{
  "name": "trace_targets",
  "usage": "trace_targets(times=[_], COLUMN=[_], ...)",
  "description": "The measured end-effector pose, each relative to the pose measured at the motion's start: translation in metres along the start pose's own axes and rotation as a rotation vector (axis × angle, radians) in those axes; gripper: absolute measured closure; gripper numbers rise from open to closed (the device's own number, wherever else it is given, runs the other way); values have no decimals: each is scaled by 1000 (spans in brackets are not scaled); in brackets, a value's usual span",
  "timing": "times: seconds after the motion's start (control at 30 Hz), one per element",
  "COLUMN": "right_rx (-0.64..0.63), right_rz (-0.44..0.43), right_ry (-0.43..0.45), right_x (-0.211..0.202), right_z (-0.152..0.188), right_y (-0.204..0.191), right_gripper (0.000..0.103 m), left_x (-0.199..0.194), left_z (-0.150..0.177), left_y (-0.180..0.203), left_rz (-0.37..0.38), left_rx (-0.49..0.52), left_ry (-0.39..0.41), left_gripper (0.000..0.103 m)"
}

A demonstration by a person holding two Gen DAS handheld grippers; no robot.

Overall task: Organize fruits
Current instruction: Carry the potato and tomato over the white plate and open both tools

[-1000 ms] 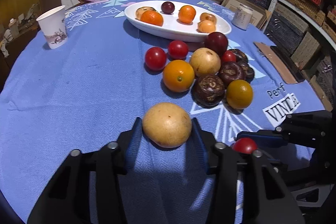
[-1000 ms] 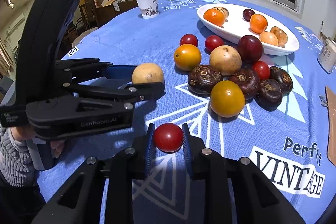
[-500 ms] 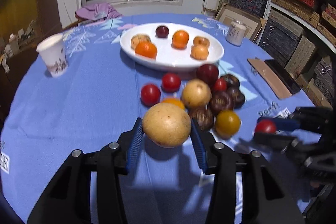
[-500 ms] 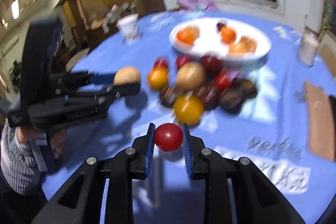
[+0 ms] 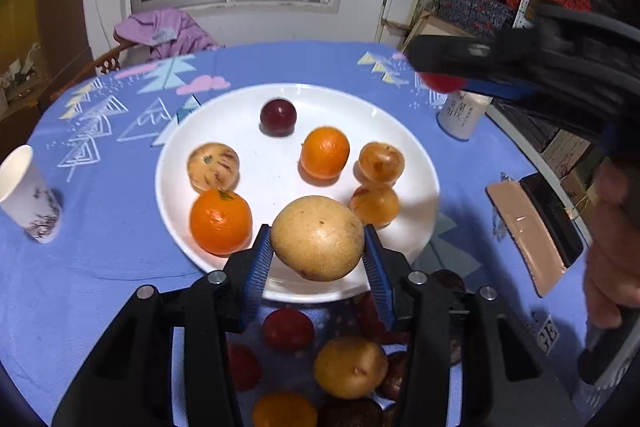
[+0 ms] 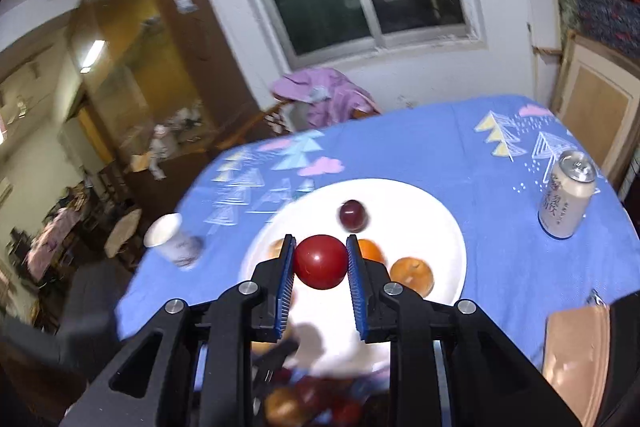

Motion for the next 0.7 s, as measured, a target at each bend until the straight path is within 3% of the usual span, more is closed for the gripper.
trace_targets(times=[0.13,0.37,0.47,0.57,0.63,0.7], right_rx=[39,51,74,110,130,135], right_rz=[56,97,113,99,82,76], right_ry=[-61,-98,-108,-137,-150,-150], right_x=[49,89,99,109,112,111], right_z=[-8,-7,-7,-5,-4,-3], right_y=[23,42,52,60,64,63], right_gripper=[78,77,77,75,75,75], left_x=[21,48,46,46,43,43], left_z=[-5,-6,-11,-13,-14,-15], left_y=[0,4,4,6,6,5], left_rz=[-5,-14,-10,-19,-18,-19], left_rx=[13,48,42,57,53,52], left_ry=[-24,-73,-53,-52,-39,-37], left_gripper=[59,58,58,48,35,34])
Point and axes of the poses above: each gripper's, at about its wrist camera, not at the fingertips, and x roughly the way its jaws point, y to its right, z to its underside, the point moved 4 cm from there along x, roughly the way its jaws point, and after that the axes turned 9 degrees about -y, right-handed, at the moved point
